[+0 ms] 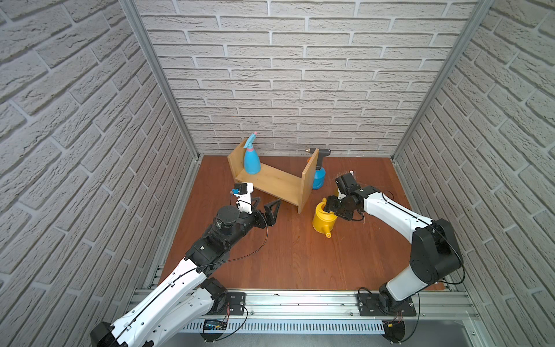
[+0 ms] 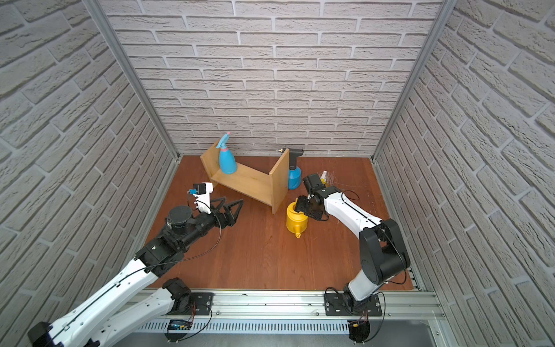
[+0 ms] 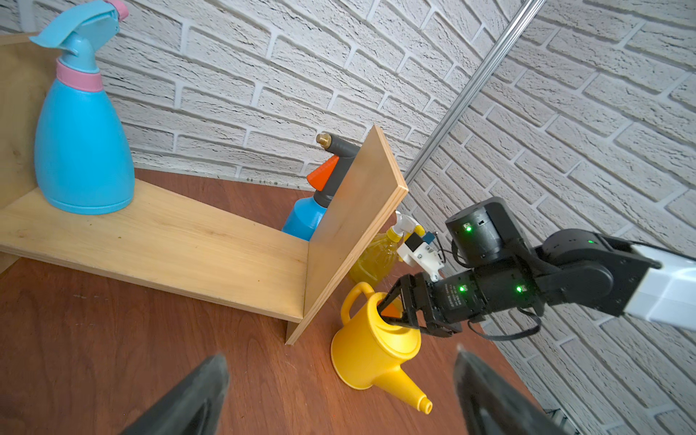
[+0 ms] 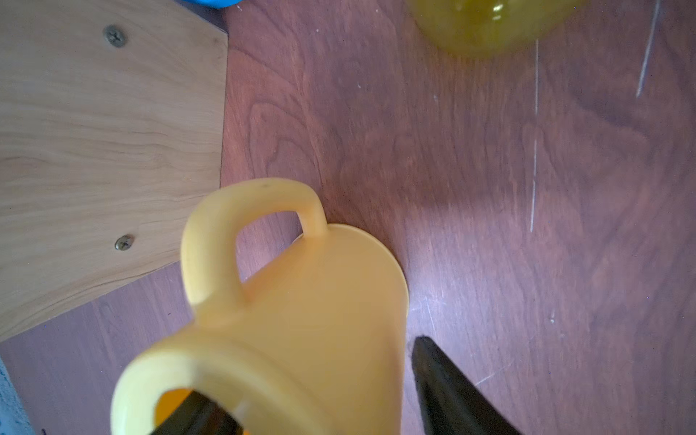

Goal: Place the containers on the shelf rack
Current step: Move the container to the center of the board.

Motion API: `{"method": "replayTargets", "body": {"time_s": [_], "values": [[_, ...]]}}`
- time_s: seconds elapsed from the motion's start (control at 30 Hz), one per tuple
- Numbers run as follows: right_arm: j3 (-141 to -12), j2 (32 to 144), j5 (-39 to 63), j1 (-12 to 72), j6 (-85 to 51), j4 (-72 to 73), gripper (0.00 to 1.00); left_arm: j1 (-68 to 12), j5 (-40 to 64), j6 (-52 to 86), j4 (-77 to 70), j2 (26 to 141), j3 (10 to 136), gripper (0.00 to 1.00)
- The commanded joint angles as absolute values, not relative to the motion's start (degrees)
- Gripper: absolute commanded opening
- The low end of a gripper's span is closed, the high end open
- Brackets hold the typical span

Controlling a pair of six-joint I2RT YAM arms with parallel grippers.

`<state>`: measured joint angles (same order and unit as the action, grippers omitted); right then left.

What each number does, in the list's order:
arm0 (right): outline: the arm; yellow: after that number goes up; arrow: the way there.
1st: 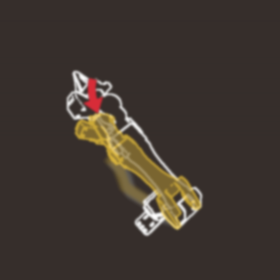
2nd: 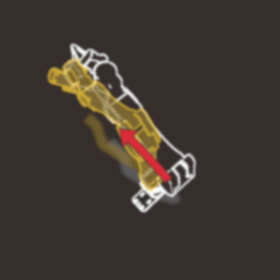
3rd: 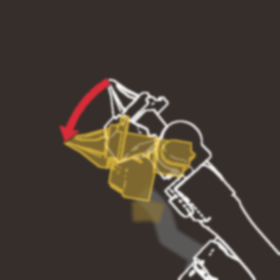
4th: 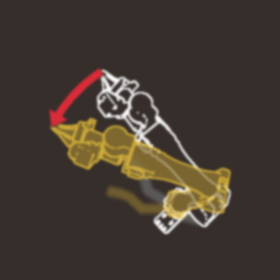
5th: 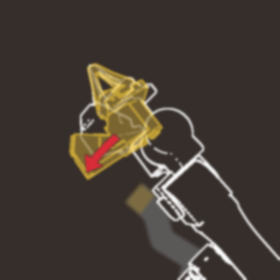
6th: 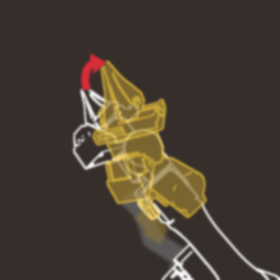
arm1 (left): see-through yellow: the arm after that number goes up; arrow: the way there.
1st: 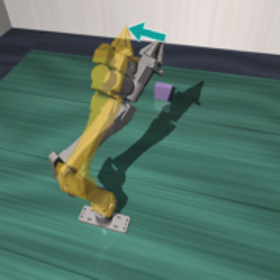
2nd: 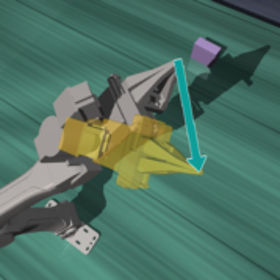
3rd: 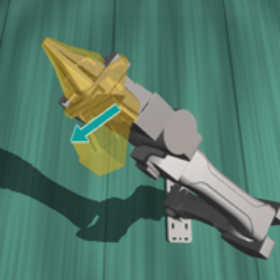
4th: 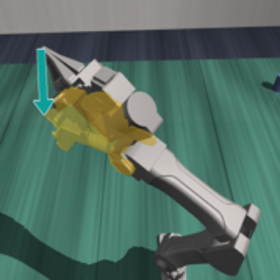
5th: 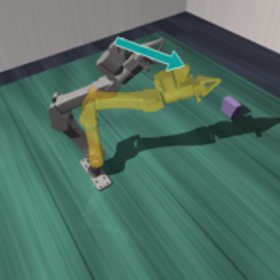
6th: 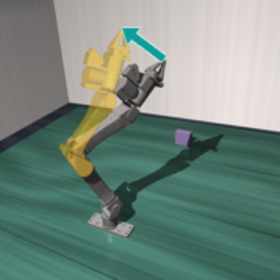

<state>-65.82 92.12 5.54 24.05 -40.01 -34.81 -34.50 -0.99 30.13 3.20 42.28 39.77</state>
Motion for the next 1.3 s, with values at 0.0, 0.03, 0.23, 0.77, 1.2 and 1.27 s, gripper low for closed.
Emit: {"method": "replayTargets", "body": {"time_s": [0.0,0.03,0.23,0.77,1.2,1.27], "values": [[-65.67,91.23,3.65,23.99,-35.30,-36.55,0.64,-34.19,-1.07,30.76,3.50,40.17,39.02,0.98],[-65.32,91.11,4.06,23.99,-34.20,-36.84,0.62,-34.19,-1.22,30.76,3.81,39.64,38.97,0.98],[-62.33,87.93,8.32,24.08,-27.37,-38.75,0.53,-34.19,0.01,28.65,6.57,38.04,39.42,0.98],[-61.99,81.87,17.01,33.80,-7.08,-43.85,0.41,-34.31,19.01,3.79,3.82,41.00,33.36,0.98],[-62.63,82.28,17.63,47.48,9.34,-42.23,0.43,-34.34,29.54,-12.79,6.72,46.55,29.68,0.98],[-62.61,82.65,17.96,48.25,14.06,-42.76,0.44,-34.32,31.05,-17.11,9.26,46.20,29.28,0.98]]}}
